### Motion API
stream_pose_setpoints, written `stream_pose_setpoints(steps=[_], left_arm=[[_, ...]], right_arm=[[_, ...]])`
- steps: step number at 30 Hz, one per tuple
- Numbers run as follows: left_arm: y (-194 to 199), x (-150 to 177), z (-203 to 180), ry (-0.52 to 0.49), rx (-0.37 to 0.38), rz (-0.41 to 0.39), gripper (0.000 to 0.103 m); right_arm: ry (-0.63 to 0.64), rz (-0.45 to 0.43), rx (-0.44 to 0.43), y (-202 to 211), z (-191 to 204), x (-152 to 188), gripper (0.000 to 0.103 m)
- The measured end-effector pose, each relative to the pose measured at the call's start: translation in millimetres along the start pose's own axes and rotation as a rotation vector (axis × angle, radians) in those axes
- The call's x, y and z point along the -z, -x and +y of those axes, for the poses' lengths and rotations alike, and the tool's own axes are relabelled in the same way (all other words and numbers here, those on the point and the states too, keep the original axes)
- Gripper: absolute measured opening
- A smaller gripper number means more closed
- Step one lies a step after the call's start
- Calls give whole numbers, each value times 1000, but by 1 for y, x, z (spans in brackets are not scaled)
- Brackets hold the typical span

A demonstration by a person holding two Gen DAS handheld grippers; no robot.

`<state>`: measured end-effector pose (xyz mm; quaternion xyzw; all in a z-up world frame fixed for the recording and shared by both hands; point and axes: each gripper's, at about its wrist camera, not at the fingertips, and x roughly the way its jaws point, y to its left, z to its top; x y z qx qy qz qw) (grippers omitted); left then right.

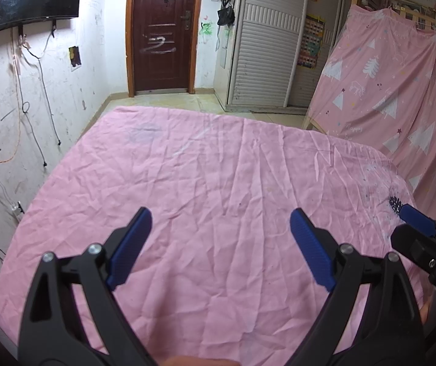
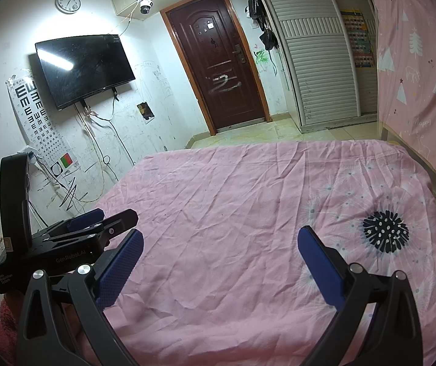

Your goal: Collect trash

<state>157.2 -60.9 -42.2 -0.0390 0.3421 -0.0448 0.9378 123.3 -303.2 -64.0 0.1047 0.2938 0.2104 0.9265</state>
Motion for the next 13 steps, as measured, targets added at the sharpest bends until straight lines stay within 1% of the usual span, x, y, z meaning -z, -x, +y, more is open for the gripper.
stream_pose_setpoints(steps=[13], left_arm=[[-1,-1,-1,4,7,9,88]], right_arm=[[-5,11,-2,-3,-3,2,94]])
